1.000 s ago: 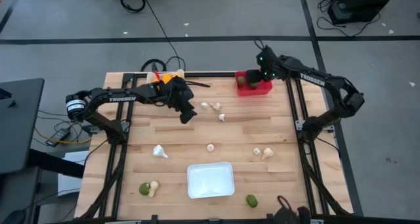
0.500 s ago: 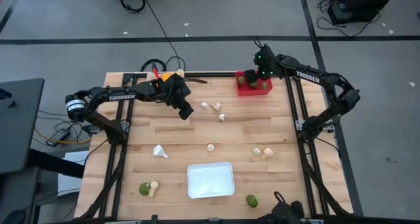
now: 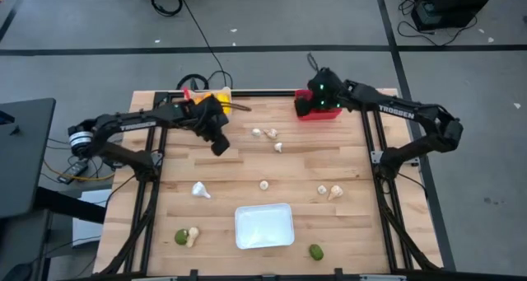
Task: Sort produce into baskets
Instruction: Put the green lime into the red bin
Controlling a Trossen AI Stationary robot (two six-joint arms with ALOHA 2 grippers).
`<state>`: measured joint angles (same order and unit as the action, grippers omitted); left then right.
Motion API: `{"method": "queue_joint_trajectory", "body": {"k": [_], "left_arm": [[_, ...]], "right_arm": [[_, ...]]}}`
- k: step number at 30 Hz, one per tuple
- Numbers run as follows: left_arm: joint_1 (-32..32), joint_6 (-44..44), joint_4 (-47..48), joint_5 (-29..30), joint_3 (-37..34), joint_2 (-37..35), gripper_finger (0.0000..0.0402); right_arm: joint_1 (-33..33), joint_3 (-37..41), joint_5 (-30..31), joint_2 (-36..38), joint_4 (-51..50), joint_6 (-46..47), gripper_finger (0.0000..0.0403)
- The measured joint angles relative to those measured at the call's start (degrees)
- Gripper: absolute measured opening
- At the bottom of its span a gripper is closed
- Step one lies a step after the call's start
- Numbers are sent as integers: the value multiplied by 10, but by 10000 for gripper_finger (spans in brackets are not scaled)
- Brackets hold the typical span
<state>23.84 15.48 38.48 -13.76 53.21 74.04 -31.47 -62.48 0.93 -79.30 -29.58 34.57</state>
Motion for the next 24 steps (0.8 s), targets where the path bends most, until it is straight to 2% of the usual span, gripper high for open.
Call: {"method": "queue_joint_trajectory", "body": {"k": [5, 11, 19, 24], "left_arm": [[-63, 52, 9, 26, -36, -71, 202], [-199, 166, 2, 70, -99, -124, 202], [-426, 314, -4, 99, -151, -134, 202], [-534, 395, -15, 111, -159, -134, 202]], "right_arm": [[94, 0, 60, 7, 0, 60, 289], [197, 0, 121, 7, 4, 136, 289], [287, 0, 167, 7, 4, 212, 289], [330, 0, 192, 7, 3, 246, 289]]}}
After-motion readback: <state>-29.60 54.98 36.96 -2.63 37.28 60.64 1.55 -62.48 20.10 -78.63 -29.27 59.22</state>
